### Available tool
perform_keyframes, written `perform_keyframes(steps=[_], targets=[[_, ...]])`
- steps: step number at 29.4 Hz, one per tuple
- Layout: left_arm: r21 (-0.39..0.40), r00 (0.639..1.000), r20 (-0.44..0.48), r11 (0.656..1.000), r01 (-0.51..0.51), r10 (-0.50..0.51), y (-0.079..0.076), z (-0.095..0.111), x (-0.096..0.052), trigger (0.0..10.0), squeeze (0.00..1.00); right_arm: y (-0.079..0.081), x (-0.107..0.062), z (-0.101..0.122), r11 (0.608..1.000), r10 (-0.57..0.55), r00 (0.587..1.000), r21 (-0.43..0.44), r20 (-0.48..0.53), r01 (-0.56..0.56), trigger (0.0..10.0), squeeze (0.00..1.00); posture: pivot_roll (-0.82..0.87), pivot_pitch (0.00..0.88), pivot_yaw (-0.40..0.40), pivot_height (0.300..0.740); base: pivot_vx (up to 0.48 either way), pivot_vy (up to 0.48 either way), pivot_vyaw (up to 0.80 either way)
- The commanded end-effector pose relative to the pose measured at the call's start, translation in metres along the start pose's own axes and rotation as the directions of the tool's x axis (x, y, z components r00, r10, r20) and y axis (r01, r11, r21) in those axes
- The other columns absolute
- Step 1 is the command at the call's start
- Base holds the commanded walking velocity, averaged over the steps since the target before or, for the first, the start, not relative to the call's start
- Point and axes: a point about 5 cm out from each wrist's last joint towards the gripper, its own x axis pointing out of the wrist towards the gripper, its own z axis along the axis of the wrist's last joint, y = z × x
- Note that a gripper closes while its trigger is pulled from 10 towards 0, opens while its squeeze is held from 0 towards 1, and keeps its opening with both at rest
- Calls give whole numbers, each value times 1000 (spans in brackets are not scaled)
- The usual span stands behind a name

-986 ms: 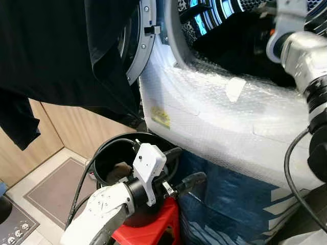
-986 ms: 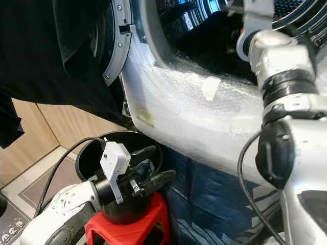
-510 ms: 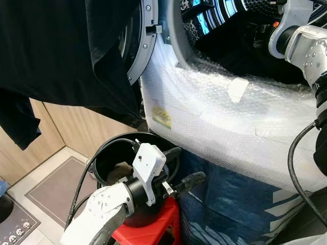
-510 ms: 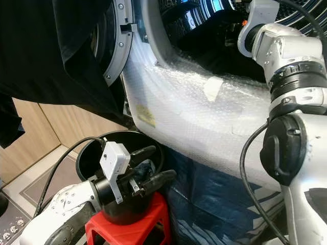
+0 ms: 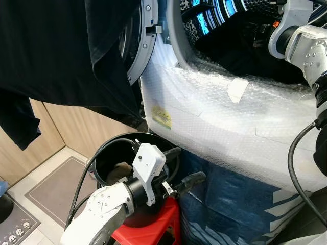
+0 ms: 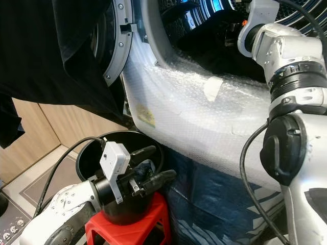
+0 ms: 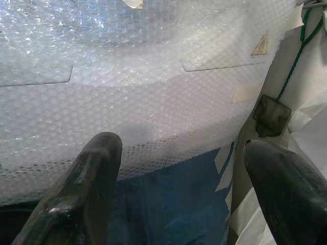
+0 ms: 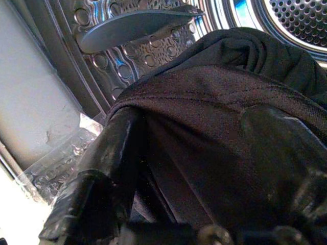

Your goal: Clothes washing

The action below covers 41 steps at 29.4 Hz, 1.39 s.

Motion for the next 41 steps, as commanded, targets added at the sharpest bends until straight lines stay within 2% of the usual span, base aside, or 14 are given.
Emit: perform_keyframes(steps=[1,2,3,5,15,20,30,32,33,35,36,37,40,41], targets=[[3,1000,0,1000,3,-3,-1,0,0,10000,0,2,-3,11,1000,11,1000,11,23,-11,10000,0,-81,33,-9,740,0,0,0],[3,1000,0,1000,1,-1,-1,0,0,10000,0,3,-4,10,997,64,998,-40,-3,-64,10000,0,-77,32,-12,740,0,0,0],[6,1000,-7,1000,12,-12,1,1,1,10000,0,-22,-20,13,959,109,992,-258,-64,-122,10000,0,-98,34,29,740,0,0,0],[10,1000,-15,1000,27,-27,2,1,1,10000,0,-47,-42,9,828,118,959,-507,-258,-238,10000,0,-95,34,27,740,0,0,0],[8,1000,-16,1000,25,-24,1,1,0,10000,0,-47,-43,10,825,125,961,-512,-247,-239,10000,0,-90,35,24,740,0,0,0],[6,1000,-17,1000,21,-21,1,1,-1,10000,0,-45,-68,16,741,303,906,-525,-296,-419,10000,0,-84,39,20,740,0,0,0],[2,999,-16,1000,31,-31,1,1,0,10000,0,-13,-88,13,686,540,826,-484,-161,-543,10000,0,-105,39,32,740,0,0,0],[2,999,-15,999,36,-36,1,1,1,10000,0,-2,-96,9,657,655,753,-445,-63,-608,10000,0,-106,39,32,740,0,0,0],[3,999,-15,999,36,-36,1,1,1,10000,0,0,-99,7,648,676,736,-437,-47,-623,10000,0,-106,39,32,740,0,0,0],[3,999,-17,999,37,-37,1,0,1,10000,0,7,-107,2,601,735,678,-472,10,-645,10000,0,-107,39,35,740,0,0,0],[3,999,-17,999,37,-37,1,0,1,10000,0,7,-107,2,601,735,678,-472,10,-645,10000,0,-107,39,35,740,0,0,0],[4,999,-19,999,36,-36,2,0,1,10000,0,18,-117,-6,562,795,599,-485,96,-670,10000,0,-106,39,37,740,0,0,0],[10,999,-20,999,35,-35,2,-1,1,10000,0,24,-123,-16,558,815,562,-457,143,-693,10000,0,-106,39,37,740,0,0,0],[13,999,-21,999,30,-30,3,-1,1,10000,0,29,-123,-22,580,813,538,-408,224,-706,10000,0,-100,37,39,740,0,0,0]])
